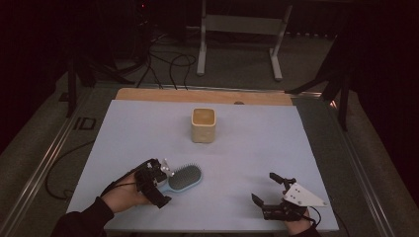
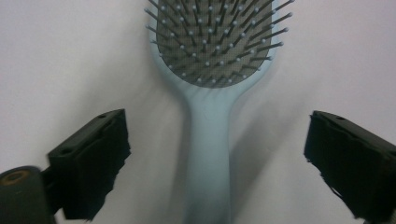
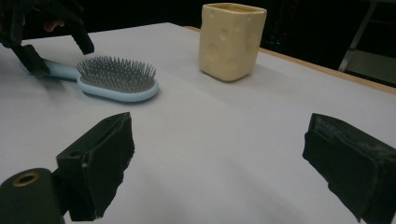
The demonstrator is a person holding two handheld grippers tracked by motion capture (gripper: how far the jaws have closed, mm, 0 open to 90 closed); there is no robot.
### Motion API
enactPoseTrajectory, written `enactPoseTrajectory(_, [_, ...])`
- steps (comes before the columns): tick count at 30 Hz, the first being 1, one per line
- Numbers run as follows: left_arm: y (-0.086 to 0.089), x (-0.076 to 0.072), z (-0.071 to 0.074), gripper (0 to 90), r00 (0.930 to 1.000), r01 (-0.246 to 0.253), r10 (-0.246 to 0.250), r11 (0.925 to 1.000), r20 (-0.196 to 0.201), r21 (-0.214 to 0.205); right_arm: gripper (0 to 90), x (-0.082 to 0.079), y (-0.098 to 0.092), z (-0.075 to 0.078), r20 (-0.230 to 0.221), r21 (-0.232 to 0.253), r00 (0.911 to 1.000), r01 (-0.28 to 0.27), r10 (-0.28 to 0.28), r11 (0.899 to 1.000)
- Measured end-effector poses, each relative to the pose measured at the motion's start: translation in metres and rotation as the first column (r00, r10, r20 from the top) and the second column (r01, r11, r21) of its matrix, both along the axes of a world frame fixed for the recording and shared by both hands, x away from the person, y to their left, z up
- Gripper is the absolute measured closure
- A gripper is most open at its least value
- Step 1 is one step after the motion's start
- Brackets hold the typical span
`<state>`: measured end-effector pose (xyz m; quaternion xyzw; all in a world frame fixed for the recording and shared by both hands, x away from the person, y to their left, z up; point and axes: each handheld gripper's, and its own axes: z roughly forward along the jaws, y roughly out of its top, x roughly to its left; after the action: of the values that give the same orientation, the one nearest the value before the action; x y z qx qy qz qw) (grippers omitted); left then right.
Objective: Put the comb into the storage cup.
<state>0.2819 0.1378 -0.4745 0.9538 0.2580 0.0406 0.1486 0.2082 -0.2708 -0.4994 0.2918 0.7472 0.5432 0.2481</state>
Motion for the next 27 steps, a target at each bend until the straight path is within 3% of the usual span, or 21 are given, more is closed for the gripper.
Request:
enactPoseTrajectory(4, [0.0, 0.002, -0.002, 13.9, 0.9995, 0.02, -0.02, 0.9998, -0.023, -0.002, 8.5, 0.0, 0.0, 0.0, -0.004, 0.001, 1.0, 0.0, 0.0, 1.0])
enactPoseTrajectory(7, [-0.002, 0.002, -0.002, 16.4, 0.9994, 0.028, -0.027, 0.9996, -0.019, 0.009, 8.5, 0.0, 0.0, 0.0, -0.001, -0.001, 1.0, -0.002, 0.002, 1.0])
enactPoseTrajectory(15, [-0.005, 0.008, -0.004, 28.6, 0.9987, 0.007, -0.006, 0.9995, -0.051, 0.031, 8.5, 0.0, 0.0, 0.0, -0.006, 0.002, 1.0, -0.001, 0.001, 1.0])
enactPoseTrajectory(27, [-0.011, 0.014, -0.006, 46.8, 0.9967, 0.02, -0.015, 0.9981, -0.08, 0.058, 8.5, 0.0, 0.0, 0.0, -0.003, 0.004, 1.0, -0.005, 0.005, 1.0])
